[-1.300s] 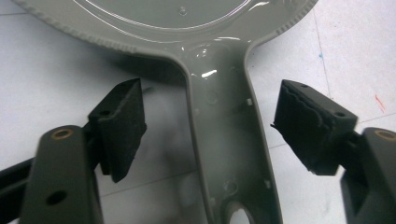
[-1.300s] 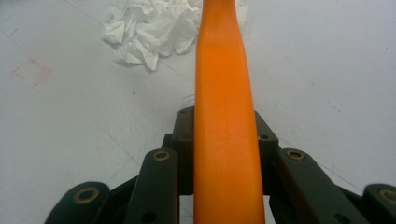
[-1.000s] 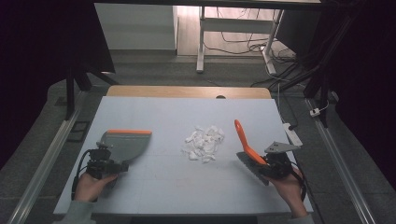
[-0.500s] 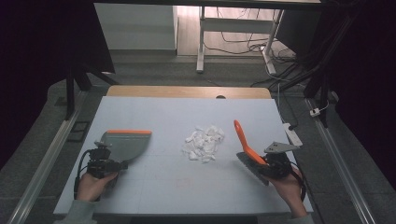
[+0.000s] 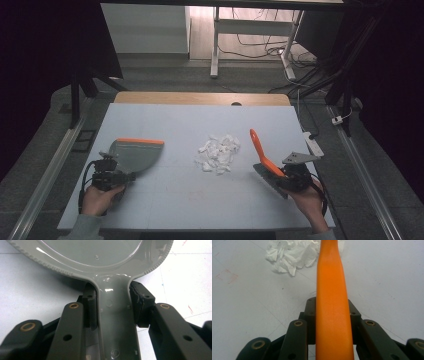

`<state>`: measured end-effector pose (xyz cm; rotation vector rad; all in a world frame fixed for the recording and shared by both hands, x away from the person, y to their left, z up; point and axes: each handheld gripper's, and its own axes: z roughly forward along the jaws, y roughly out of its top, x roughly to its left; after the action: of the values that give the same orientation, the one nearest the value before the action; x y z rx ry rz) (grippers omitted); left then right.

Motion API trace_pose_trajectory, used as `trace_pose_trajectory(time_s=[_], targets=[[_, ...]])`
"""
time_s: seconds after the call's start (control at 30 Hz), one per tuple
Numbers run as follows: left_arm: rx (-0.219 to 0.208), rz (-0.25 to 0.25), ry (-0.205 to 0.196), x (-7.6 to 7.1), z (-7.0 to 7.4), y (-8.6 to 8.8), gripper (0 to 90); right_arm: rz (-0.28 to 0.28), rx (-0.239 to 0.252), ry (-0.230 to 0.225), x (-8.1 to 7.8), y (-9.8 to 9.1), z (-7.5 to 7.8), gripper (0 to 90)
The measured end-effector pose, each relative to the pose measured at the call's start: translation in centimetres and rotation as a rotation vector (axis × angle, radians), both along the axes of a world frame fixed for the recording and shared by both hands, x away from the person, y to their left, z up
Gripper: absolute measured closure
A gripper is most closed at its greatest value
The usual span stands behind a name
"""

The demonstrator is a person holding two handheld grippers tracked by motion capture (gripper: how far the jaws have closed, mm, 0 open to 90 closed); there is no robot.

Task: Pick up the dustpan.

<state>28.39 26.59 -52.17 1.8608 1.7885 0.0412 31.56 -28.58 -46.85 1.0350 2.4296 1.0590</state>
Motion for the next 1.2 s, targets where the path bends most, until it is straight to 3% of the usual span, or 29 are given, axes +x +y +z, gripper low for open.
trace_pose_trajectory(time_s=[0.37, 0.83, 1.2], targets=[[-0.024, -0.012, -0.077, -0.4, 0.4, 0.6, 61.5, 0.000, -0.001, 0.000, 0.0, 0.0, 0.0, 70.7], [-0.031, -0.040, -0.136, -0.8, 0.7, 0.8, 61.5, -0.002, 0.001, -0.003, 0.0, 0.0, 0.0, 70.7], [-0.065, -0.109, -0.215, -1.0, 1.4, 1.1, 61.5, -0.007, 0.005, -0.020, -0.1, 0.1, 0.2, 70.7]])
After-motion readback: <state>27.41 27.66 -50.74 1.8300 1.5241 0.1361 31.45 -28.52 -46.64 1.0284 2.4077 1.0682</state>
